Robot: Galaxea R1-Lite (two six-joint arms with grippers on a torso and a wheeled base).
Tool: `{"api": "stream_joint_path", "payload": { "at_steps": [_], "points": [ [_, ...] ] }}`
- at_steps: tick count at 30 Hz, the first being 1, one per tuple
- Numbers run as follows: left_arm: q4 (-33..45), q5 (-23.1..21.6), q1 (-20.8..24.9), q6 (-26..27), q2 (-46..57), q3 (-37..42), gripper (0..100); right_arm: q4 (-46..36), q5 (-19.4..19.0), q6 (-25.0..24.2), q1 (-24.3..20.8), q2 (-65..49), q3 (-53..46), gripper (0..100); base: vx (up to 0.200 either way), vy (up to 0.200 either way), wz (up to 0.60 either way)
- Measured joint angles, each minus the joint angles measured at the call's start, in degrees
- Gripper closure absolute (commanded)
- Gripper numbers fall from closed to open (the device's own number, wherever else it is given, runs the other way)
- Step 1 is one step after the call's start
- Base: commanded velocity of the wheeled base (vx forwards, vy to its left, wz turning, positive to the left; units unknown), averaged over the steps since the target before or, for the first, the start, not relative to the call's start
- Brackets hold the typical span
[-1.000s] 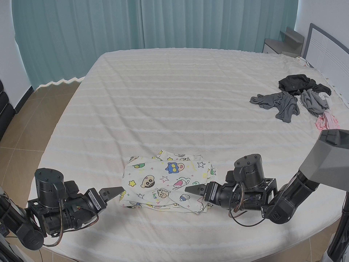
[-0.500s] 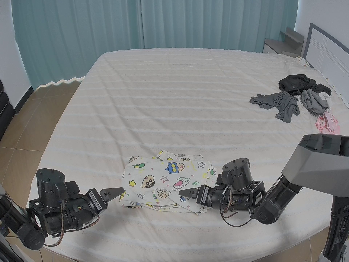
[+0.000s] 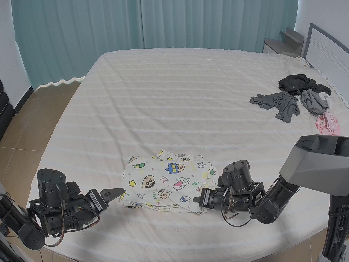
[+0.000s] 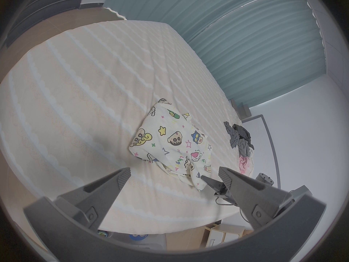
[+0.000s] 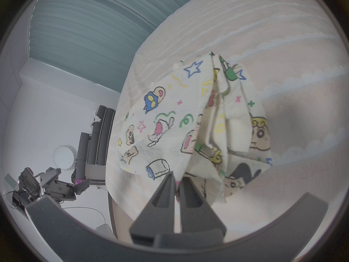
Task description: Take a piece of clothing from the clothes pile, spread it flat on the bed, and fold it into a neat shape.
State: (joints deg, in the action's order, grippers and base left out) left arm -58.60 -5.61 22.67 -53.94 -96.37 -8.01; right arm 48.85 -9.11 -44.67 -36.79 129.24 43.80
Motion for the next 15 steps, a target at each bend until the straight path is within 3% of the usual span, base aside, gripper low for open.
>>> {"api": "stream_joint_path", "payload": {
  "at_steps": [15],
  "points": [
    [0.0, -0.02, -0.41, -0.22, -0.62, -0.11, 0, 5.38, -0.26, 3.72, 4.35, -3.22, -8.67, 100, 0.0, 0.0, 0.0]
  ]
}}
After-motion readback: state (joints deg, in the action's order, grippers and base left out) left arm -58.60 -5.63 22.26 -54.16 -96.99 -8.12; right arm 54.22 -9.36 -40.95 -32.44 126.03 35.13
